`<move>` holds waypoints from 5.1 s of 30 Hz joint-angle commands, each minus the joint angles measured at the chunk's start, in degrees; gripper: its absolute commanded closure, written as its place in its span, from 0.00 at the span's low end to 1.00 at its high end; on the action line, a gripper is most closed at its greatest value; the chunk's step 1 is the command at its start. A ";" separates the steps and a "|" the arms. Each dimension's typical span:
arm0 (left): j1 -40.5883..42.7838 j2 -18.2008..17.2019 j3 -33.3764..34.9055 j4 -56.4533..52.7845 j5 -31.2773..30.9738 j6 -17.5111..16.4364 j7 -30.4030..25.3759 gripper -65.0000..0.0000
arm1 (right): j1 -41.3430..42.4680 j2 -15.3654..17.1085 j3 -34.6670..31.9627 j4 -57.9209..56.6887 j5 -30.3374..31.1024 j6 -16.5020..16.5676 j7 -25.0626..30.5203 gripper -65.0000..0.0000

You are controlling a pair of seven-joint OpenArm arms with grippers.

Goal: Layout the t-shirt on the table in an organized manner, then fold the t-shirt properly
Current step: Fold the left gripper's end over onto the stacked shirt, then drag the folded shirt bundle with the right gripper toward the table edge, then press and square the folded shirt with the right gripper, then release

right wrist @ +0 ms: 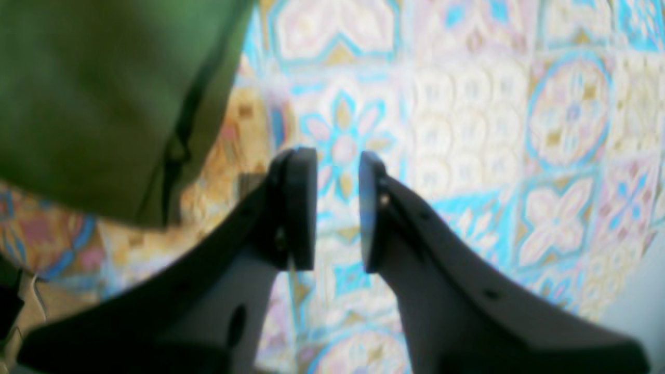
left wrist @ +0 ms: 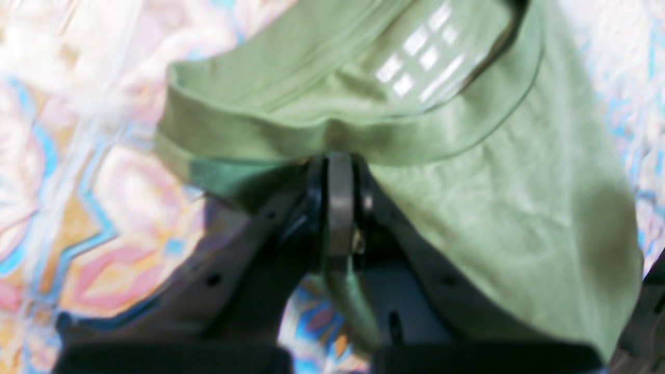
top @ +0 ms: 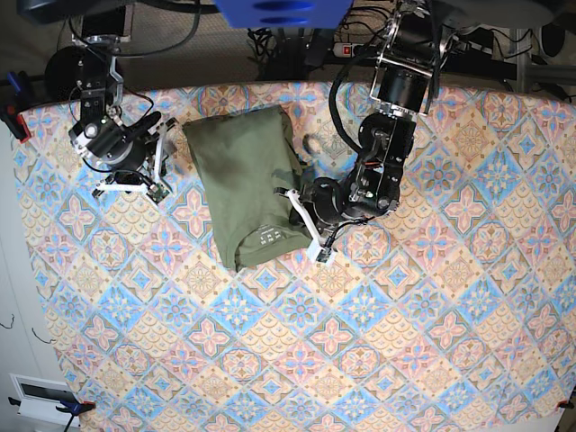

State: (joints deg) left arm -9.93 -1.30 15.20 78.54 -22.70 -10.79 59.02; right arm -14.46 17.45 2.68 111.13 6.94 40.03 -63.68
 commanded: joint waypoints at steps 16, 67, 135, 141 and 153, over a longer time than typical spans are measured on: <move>4.35 2.05 -15.16 8.97 -1.26 -0.16 -4.48 1.00 | 5.36 -5.80 -0.35 1.70 36.88 -0.03 1.39 0.91; 20.35 -1.82 -28.70 28.58 -11.19 -0.16 0.62 1.00 | 23.03 -2.20 -6.15 -40.58 -4.52 -0.03 12.21 0.91; 20.18 -1.56 -28.17 28.14 -11.10 -0.16 0.54 1.00 | -1.67 -1.85 12.58 -3.75 4.09 -0.03 6.93 0.91; 20.00 -1.47 -28.17 28.14 -11.10 -0.16 0.54 1.00 | -1.59 -3.17 7.83 -5.77 4.01 -0.03 7.02 0.91; 20.35 -1.47 -28.26 28.14 -11.10 -0.16 0.45 1.00 | -1.76 -3.08 16.18 -2.96 4.18 -0.03 6.93 0.91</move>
State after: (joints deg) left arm 10.98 -2.72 -12.95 105.75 -33.01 -10.57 60.47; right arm -16.36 13.78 18.81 107.61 10.81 40.21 -56.99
